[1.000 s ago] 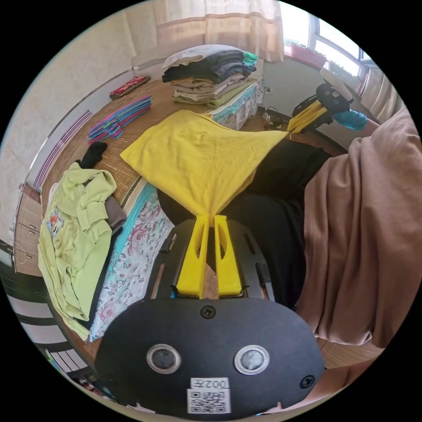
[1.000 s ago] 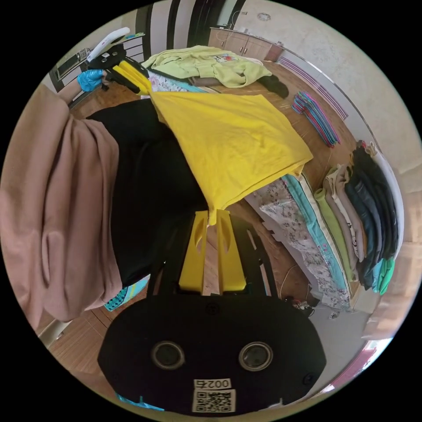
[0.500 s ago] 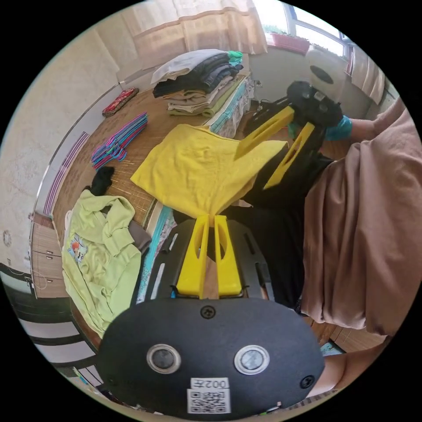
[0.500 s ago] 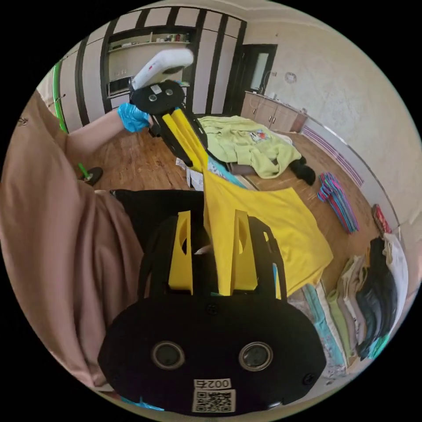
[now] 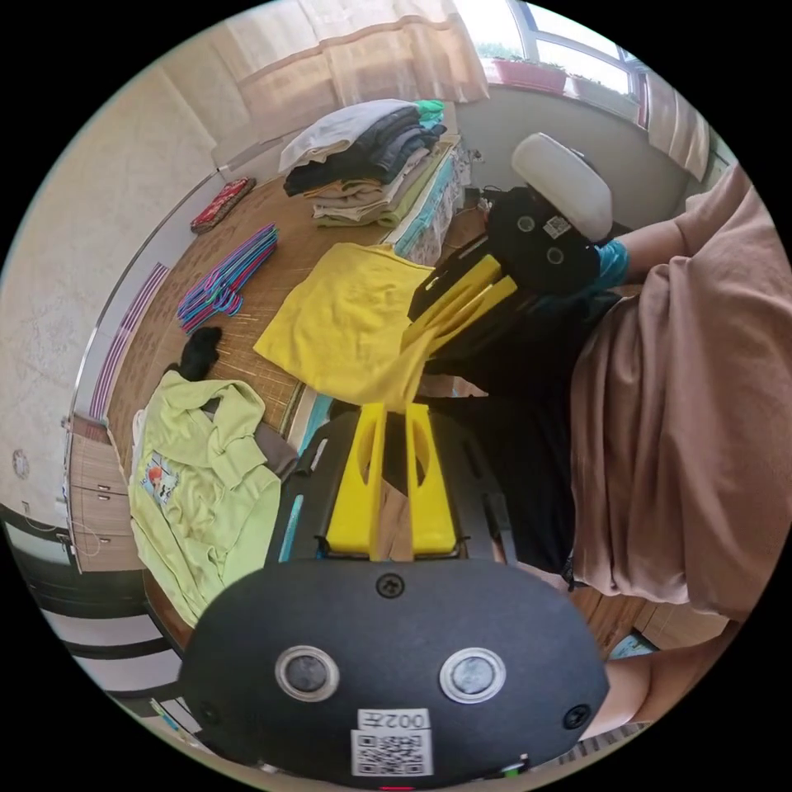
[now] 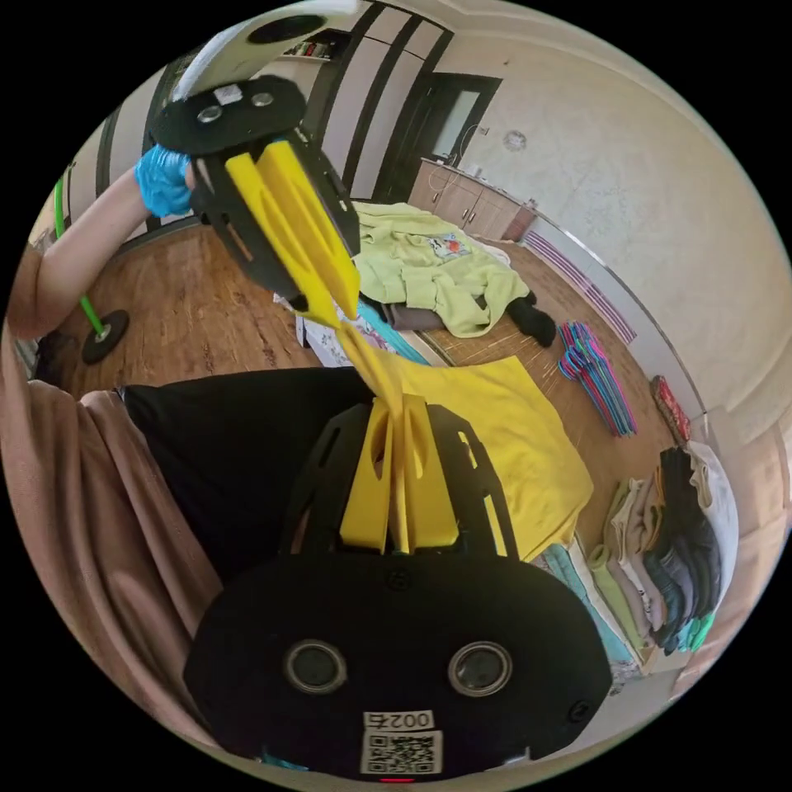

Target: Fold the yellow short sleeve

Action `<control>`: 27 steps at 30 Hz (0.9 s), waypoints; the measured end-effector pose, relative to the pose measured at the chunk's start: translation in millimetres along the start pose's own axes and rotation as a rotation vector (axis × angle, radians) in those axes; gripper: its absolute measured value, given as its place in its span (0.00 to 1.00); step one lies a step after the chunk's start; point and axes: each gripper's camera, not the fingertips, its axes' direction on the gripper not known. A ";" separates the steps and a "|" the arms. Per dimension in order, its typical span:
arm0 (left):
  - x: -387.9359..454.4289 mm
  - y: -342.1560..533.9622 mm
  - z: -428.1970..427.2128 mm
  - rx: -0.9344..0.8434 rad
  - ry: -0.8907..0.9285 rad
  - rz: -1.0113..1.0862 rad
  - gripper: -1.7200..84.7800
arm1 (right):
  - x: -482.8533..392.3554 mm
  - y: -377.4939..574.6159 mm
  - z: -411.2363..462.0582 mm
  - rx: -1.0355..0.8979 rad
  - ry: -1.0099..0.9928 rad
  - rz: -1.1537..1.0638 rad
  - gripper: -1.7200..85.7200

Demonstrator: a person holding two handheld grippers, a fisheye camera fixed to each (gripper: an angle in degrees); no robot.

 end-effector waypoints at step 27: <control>35.2 -28.4 14.2 0.069 -0.080 0.192 0.01 | 39.2 -40.3 46.8 -0.089 -0.118 -0.053 0.14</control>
